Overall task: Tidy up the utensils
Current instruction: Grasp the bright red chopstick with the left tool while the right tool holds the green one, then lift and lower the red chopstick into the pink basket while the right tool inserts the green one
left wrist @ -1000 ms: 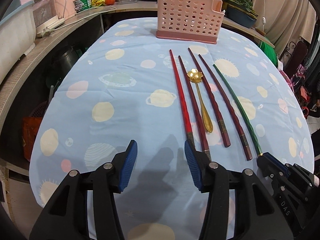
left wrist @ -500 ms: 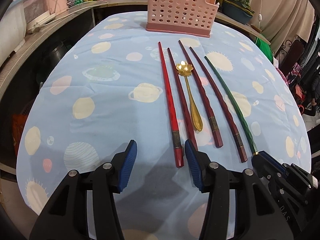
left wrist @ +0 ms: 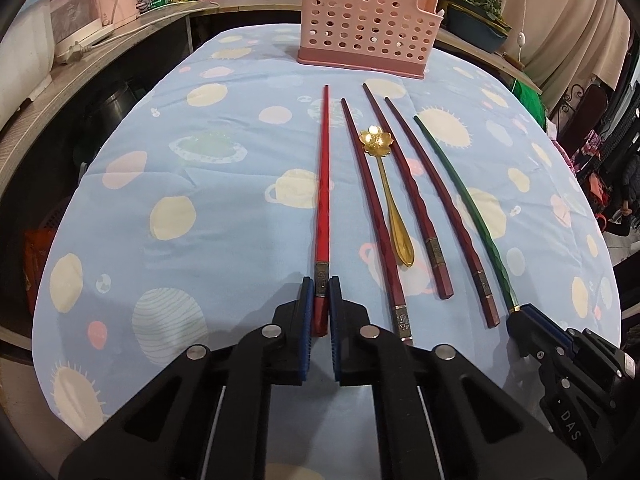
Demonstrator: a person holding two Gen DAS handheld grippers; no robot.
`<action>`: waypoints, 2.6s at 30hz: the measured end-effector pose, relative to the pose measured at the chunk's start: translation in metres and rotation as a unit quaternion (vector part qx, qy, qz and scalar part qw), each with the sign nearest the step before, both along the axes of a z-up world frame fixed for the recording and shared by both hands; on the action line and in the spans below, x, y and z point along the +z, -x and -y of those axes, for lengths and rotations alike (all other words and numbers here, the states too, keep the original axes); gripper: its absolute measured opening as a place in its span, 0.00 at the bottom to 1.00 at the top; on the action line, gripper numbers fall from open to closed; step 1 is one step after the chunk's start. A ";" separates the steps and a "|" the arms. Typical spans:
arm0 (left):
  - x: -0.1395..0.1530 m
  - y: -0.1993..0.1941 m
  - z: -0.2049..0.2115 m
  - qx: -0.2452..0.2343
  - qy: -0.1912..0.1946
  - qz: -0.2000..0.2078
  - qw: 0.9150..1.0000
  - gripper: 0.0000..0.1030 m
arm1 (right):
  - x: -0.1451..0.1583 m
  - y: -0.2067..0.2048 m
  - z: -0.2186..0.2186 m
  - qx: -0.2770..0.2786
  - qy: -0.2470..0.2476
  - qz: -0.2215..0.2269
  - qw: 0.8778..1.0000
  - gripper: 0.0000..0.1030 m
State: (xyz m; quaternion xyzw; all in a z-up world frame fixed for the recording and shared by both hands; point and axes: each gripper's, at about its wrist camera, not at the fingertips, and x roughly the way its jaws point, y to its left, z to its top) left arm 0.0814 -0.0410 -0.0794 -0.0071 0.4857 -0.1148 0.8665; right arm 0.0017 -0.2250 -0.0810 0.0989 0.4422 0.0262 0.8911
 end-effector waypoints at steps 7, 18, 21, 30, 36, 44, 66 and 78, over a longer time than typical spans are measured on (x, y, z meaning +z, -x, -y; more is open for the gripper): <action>0.006 0.002 -0.006 0.007 -0.004 0.002 1.000 0.07 | 0.005 0.000 0.002 -0.005 -0.002 0.004 1.000 0.07; 0.043 0.002 -0.023 0.028 0.009 0.030 0.999 0.07 | 0.049 -0.001 0.017 -0.024 -0.018 0.060 0.998 0.07; 0.058 0.001 -0.026 0.030 0.014 0.039 0.999 0.07 | 0.066 -0.003 0.021 -0.027 -0.019 0.082 0.996 0.07; 0.098 -0.009 -0.031 0.038 0.023 0.073 0.996 0.07 | 0.113 -0.017 0.035 -0.039 -0.022 0.136 0.990 0.07; 0.127 -0.022 -0.037 0.048 0.032 0.101 0.993 0.07 | 0.136 -0.028 0.043 -0.045 -0.022 0.163 0.985 0.07; 0.166 -0.047 -0.043 0.055 0.045 0.133 0.989 0.07 | 0.164 -0.048 0.051 -0.041 -0.032 0.183 0.982 0.07; 0.269 -0.112 -0.023 0.029 0.086 0.211 0.973 0.07 | 0.254 -0.128 0.062 -0.031 -0.054 0.250 0.966 0.07; 0.335 -0.180 -0.007 0.051 0.092 0.302 0.947 0.07 | 0.311 -0.215 0.067 -0.047 -0.076 0.312 0.946 0.07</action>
